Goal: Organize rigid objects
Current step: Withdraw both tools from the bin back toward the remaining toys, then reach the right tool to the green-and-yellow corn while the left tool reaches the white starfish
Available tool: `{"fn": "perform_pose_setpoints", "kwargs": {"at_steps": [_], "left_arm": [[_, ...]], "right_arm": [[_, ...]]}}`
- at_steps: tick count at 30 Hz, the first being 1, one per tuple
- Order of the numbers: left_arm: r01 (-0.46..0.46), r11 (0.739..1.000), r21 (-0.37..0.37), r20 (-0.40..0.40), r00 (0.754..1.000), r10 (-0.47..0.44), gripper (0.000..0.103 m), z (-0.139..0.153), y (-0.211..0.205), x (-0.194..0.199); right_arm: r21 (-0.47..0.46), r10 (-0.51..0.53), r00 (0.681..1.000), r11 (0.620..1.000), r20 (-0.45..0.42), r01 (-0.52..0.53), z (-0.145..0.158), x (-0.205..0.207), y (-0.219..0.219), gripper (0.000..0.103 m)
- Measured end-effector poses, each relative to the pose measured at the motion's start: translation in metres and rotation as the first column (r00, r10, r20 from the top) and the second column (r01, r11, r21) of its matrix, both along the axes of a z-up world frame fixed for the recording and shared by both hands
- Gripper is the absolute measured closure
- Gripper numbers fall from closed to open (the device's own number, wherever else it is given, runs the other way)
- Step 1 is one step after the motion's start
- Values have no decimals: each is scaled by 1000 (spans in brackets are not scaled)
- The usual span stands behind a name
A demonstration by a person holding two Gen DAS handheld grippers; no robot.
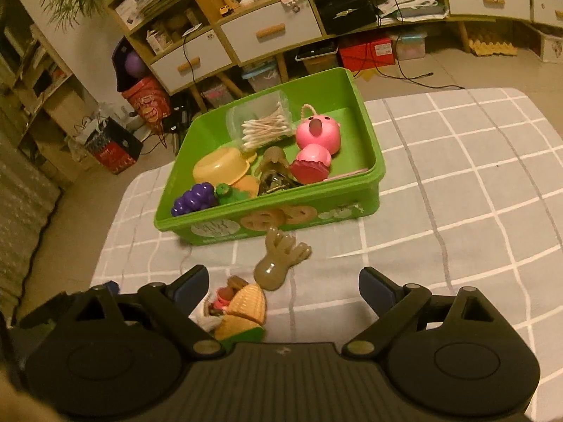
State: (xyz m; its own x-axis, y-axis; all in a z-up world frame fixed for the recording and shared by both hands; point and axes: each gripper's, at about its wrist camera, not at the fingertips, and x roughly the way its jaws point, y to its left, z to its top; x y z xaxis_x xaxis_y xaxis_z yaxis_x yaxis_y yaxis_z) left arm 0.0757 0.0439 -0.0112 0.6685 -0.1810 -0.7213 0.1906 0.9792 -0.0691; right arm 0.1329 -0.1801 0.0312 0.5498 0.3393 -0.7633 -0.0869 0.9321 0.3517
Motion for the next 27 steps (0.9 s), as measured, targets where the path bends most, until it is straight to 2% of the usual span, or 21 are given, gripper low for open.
{"fn": "perform_pose_setpoints", "kwargs": {"at_steps": [9,17,20,27], "left_arm": [[-4,1000,7,-40,999,4,2,-15,-1,-3],[36,999,30,-60,998,-35,2,-29,-17,-6],[26,1000,-3,-55,998,-27,2,-32,-16,-5],[-5,990,-141,-77,997,-6,4,-38,-8,-1]], "right_arm": [[-15,-53,998,998,-36,53,-16,0,-21,25],[-28,-60,995,998,-80,58,-27,0,-27,25],[-18,-68,993,998,-98,66,-30,-1,-28,25],[5,-65,990,998,-124,66,-36,-1,-26,25]]}}
